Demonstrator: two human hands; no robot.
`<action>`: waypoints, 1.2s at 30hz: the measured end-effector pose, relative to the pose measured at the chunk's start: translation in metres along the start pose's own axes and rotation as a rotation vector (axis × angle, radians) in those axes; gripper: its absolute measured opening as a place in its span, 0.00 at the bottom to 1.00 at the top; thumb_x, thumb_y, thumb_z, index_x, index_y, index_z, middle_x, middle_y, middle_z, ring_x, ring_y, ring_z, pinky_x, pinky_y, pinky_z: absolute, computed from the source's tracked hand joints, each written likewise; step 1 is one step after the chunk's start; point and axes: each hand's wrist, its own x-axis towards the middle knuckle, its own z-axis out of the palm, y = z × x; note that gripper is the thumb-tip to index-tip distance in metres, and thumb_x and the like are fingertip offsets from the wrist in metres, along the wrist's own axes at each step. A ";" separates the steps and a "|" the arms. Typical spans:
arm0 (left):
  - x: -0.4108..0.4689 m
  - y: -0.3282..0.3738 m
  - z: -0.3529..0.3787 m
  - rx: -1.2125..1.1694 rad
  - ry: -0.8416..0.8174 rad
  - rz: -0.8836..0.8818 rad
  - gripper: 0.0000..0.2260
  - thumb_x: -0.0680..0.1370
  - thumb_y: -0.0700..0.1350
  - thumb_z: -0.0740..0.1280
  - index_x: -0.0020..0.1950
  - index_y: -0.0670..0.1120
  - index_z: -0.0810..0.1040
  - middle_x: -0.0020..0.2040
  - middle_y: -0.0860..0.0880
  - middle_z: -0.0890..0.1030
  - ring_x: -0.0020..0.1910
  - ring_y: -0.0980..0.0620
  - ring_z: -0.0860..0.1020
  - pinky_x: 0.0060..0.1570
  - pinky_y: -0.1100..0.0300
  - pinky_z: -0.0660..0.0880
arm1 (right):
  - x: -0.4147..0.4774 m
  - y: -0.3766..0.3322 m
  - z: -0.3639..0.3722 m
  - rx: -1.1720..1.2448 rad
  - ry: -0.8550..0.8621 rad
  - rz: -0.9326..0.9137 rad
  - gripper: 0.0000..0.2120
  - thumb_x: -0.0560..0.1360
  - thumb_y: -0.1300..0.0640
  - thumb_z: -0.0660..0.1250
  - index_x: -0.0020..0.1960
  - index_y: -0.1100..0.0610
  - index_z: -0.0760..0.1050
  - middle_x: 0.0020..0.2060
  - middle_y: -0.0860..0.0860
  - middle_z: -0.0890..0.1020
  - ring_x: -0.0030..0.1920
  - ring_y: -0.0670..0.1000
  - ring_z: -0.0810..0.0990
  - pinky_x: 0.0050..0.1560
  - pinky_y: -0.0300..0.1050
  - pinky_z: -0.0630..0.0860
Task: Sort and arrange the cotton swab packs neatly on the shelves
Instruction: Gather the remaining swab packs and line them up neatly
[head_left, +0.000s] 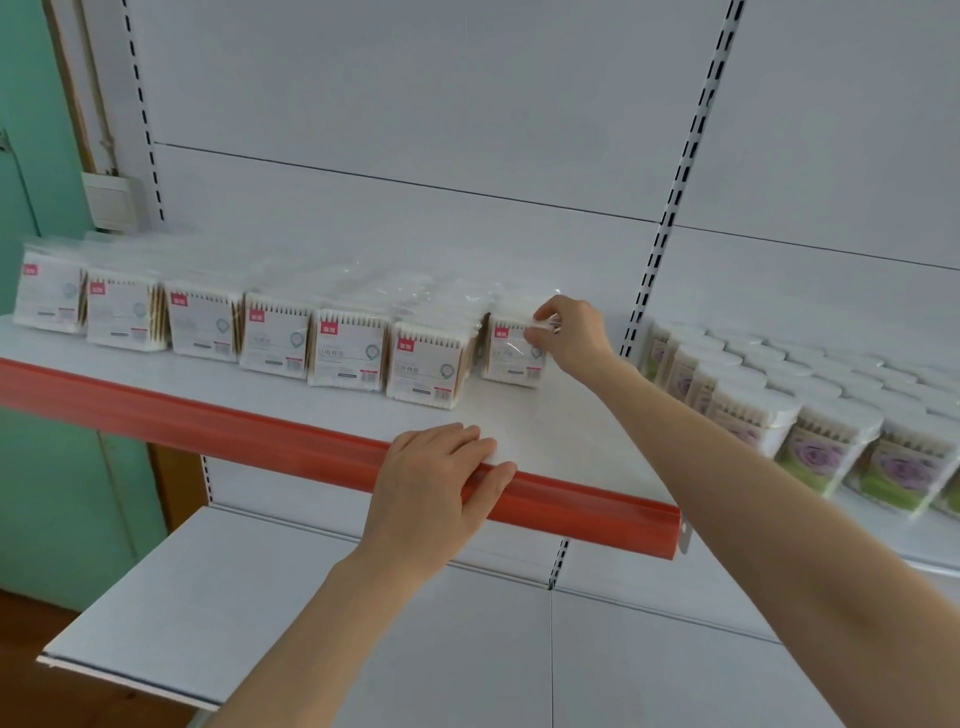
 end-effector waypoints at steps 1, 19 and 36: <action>0.000 -0.001 0.001 0.002 0.004 0.005 0.17 0.75 0.55 0.60 0.44 0.46 0.84 0.43 0.51 0.84 0.47 0.51 0.82 0.51 0.58 0.71 | -0.001 -0.001 0.001 -0.005 0.005 0.010 0.15 0.75 0.59 0.67 0.60 0.62 0.72 0.60 0.60 0.72 0.57 0.56 0.73 0.46 0.39 0.65; 0.006 0.071 0.003 -0.208 0.046 0.447 0.14 0.74 0.48 0.61 0.42 0.42 0.82 0.40 0.46 0.82 0.40 0.45 0.82 0.44 0.55 0.75 | -0.130 0.007 -0.132 -0.250 0.349 0.059 0.11 0.78 0.58 0.60 0.54 0.60 0.78 0.53 0.52 0.82 0.54 0.49 0.77 0.46 0.30 0.65; -0.013 0.442 0.138 -0.697 -0.142 0.667 0.16 0.74 0.51 0.60 0.40 0.43 0.82 0.34 0.49 0.82 0.32 0.47 0.80 0.34 0.55 0.77 | -0.392 0.279 -0.405 -0.510 0.447 0.651 0.11 0.78 0.57 0.61 0.53 0.62 0.77 0.50 0.53 0.80 0.49 0.51 0.77 0.46 0.40 0.68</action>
